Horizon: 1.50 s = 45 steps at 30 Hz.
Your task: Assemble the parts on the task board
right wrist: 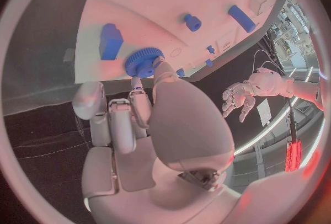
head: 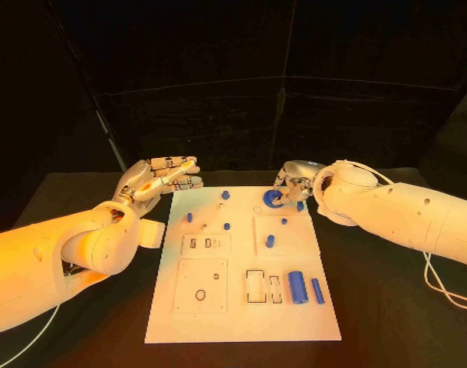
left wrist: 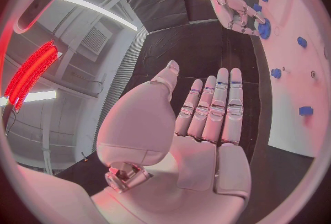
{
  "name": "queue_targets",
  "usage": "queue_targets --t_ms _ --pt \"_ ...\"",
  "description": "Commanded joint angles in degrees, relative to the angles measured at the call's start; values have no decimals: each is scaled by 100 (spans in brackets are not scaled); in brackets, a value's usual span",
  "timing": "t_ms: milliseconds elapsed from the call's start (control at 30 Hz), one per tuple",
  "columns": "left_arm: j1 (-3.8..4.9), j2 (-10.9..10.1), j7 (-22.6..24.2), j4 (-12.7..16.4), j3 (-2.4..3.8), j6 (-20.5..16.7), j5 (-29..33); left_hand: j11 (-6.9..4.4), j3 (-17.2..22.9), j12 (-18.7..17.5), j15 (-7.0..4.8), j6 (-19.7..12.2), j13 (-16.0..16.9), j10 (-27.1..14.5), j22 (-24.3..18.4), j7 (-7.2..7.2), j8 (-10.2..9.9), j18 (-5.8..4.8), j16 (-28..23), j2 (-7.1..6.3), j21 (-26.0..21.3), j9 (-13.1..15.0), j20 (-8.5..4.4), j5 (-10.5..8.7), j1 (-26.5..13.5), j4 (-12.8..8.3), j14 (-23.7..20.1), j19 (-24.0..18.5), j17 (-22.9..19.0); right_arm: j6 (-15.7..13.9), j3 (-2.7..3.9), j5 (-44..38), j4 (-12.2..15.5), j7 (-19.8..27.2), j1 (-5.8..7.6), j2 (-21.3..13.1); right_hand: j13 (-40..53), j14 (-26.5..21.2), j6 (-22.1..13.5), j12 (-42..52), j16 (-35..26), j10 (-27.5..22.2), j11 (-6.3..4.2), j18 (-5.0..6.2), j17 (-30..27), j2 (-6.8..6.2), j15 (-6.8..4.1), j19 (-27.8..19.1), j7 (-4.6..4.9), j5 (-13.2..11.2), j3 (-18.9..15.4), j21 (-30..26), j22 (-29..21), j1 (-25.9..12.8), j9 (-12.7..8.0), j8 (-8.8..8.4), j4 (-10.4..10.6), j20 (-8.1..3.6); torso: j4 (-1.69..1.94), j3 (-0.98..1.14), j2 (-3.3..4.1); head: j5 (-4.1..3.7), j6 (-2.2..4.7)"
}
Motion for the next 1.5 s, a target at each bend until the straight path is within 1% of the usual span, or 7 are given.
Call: queue_targets --t_ms 33,167,467,933,1267,1367,1500 --pt "8 9 17 1 5 64 -24 14 38 -27 0 38 -8 22 -9 241 -36 56 -39 45 -41 -7 -1 19 -30 -21 5 32 -7 -232 -16 -38 -1 -19 -27 6 69 453 183 71 33 72 -38 -40 825 240 -76 65 -58 -332 187 49 68 135 33 84 -58 -34 2 -2 0 -6 3" --pt "8 9 -16 -6 5 83 -24 14 39 -28 0 38 -8 22 -10 242 -37 56 -40 49 -42 -7 -1 19 -30 -21 5 33 -7 -567 -16 -112 32 -84 -40 11 155 464 349 133 59 133 -91 -59 873 337 -120 129 -119 -429 379 103 168 254 39 137 -160 -73 4 1 1 -4 4" --pt "8 0 -46 -10 5 88 -24 14 47 -37 0 38 -8 21 -15 242 -42 56 -46 81 -50 -7 -2 18 -30 -22 4 36 -10 -1059 -15 -475 244 -193 -67 -30 222 477 481 164 90 190 -141 -91 935 290 -168 221 -164 -457 686 182 321 394 16 128 -397 -132 -1 -1 -2 11 12" --pt "8 -2 -42 -7 5 101 -24 14 53 -42 0 38 -7 21 -19 241 -45 56 -49 99 -55 -7 -2 18 -25 -28 5 39 -11 -1234 -13 -915 1110 -396 -75 -26 222 479 462 148 95 194 -121 -97 944 195 -155 232 -139 -432 803 197 344 282 -15 54 -432 -127 23 2 3 48 79" --pt "8 22 -27 -12 5 120 -24 14 61 -46 0 40 -7 23 -23 241 -48 56 -51 116 -61 -7 -2 19 -14 -39 7 43 -12 -1147 -11 -1053 823 -408 -93 544 218 479 456 139 98 191 -117 -98 949 167 -152 232 -134 -443 840 199 348 257 -22 32 -447 -123 10 0 -1 133 82" --pt "7 28 -19 -21 5 120 -24 14 65 -48 0 40 -6 23 -24 242 -50 56 -53 123 -63 -6 -2 19 -6 -46 7 45 -13 -1105 -10 -1122 723 -407 -145 714 223 480 447 140 99 193 -112 -98 950 158 -149 233 -127 -445 859 200 351 239 -26 17 -451 -121 22 -12 1 126 85" --pt "7 35 -20 -27 5 125 -24 14 65 -48 0 40 -6 23 -24 242 -50 56 -53 123 -63 -6 -2 19 -6 -46 7 45 -13 -1050 -8 -1157 635 -410 -200 868 225 480 445 141 99 194 -111 -98 951 158 -148 232 -126 -446 866 200 349 231 -27 13 -450 -120 12 1 5 165 82"
